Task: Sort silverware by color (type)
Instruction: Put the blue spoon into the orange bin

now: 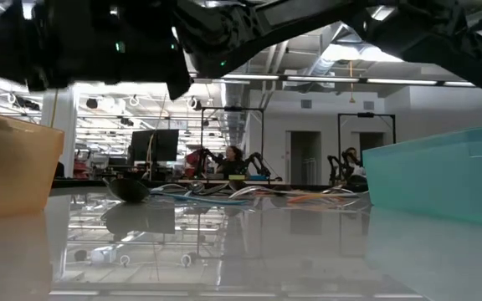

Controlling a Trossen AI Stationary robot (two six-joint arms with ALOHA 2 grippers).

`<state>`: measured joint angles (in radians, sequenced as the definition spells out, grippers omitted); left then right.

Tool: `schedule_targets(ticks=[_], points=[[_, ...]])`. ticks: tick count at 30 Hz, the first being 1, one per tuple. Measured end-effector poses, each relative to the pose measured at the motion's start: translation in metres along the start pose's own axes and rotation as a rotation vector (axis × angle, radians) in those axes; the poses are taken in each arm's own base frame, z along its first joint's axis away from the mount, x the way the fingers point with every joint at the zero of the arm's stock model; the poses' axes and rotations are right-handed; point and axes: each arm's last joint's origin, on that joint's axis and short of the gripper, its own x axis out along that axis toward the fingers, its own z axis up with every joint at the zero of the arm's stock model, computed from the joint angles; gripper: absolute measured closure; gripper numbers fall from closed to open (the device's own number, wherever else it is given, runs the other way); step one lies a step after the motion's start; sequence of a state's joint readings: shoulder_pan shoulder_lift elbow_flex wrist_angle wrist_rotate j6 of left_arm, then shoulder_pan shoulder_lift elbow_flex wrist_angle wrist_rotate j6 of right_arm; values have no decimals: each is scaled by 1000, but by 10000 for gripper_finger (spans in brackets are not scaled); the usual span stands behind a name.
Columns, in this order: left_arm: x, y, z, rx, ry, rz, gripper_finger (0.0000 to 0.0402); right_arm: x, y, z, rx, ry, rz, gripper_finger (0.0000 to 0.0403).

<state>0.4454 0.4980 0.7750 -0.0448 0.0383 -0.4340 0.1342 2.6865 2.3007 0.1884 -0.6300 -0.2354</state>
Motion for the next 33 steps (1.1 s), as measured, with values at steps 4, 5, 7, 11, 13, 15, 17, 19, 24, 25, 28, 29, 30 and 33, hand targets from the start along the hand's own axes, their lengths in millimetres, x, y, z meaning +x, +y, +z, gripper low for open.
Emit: schedule_targets(ticks=[4, 5, 7, 11, 13, 15, 17, 19, 24, 25, 28, 29, 30, 33], points=[[0, 1, -2, -1, 24, 12, 239, 6, 10, -5, -61, 49, 32, 403], [0, 1, -3, -2, 26, 14, 239, 7, 12, -5, -81, 54, 38, 403], [0, 1, -3, -4, 27, 14, 239, 10, 17, -5, -109, 61, 51, 403], [0, 1, -3, -7, 28, 14, 239, 12, 19, -3, -154, 50, 48, 403], [0, 2, -4, -7, 38, 19, 239, 12, 19, -2, -156, 47, 45, 403], [0, 2, -5, -8, 48, 24, 239, 12, 19, -3, -150, 52, 40, 403], [0, 3, -6, -8, 56, 28, 239, 12, 19, -3, -147, 61, 33, 403], [0, 3, -6, -9, 64, 33, 239, 12, 19, -4, -145, 63, 32, 403], [0, 4, -6, -9, 55, 57, 239, 11, 18, -4, -143, 68, 23, 403], [0, 4, -6, -9, 54, 59, 239, 11, 18, -4, -142, 69, 23, 403], [0, 4, -6, -17, 48, 72, 239, 11, 18, -4, -129, 71, 22, 403], [0, 4, -6, -21, 47, 74, 239, 11, 18, -4, -122, 71, 21, 403], [0, 4, -6, -23, 46, 76, 239, 11, 18, -4, -115, 72, 19, 403], [0, 4, -6, -23, 45, 79, 239, 11, 17, -6, -98, 89, 1, 403]])
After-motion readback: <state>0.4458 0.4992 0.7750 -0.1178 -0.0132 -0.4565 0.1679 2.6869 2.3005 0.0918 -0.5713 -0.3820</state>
